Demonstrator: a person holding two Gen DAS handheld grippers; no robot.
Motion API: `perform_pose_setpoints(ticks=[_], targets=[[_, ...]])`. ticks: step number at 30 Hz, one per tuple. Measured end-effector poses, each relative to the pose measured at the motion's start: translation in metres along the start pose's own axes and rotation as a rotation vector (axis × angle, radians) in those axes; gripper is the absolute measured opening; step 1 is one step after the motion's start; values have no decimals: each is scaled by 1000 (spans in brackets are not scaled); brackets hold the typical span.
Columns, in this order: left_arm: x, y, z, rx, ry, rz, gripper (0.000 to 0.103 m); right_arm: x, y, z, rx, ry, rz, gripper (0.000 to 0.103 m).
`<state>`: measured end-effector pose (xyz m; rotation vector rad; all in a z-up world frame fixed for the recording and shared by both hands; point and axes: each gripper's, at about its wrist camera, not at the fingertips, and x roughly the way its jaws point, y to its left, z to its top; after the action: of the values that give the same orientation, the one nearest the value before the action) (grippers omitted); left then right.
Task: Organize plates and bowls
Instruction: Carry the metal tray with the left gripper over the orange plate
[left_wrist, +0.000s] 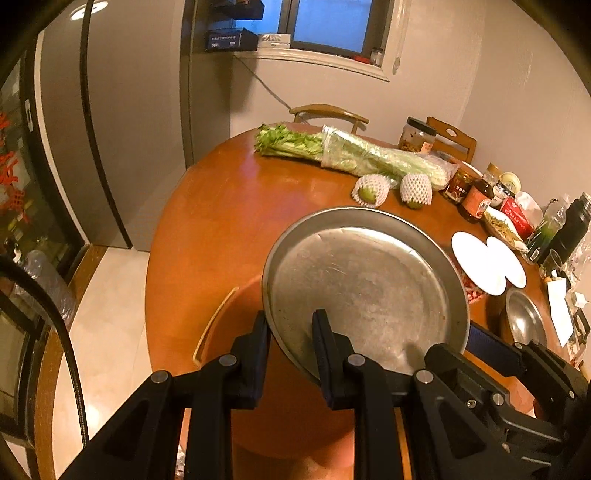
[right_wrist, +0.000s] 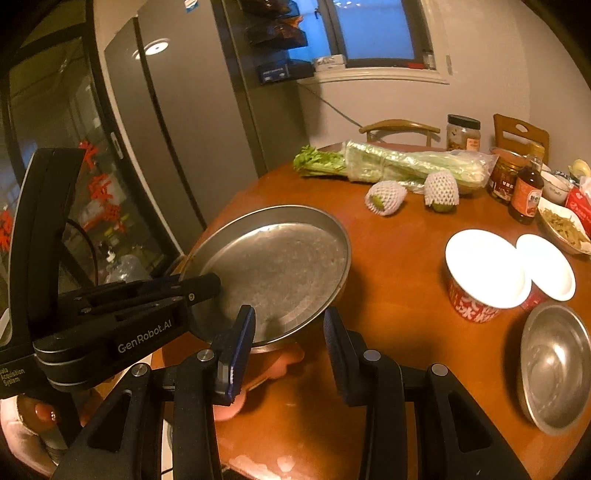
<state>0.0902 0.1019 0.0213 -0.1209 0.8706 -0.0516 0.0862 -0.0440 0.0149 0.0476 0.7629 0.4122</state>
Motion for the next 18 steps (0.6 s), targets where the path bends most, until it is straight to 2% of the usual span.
perform_pose_setpoints(ticks=[18], targets=[[-6, 9, -39, 1, 30, 64, 24, 4, 17, -31, -32, 61, 29, 40]])
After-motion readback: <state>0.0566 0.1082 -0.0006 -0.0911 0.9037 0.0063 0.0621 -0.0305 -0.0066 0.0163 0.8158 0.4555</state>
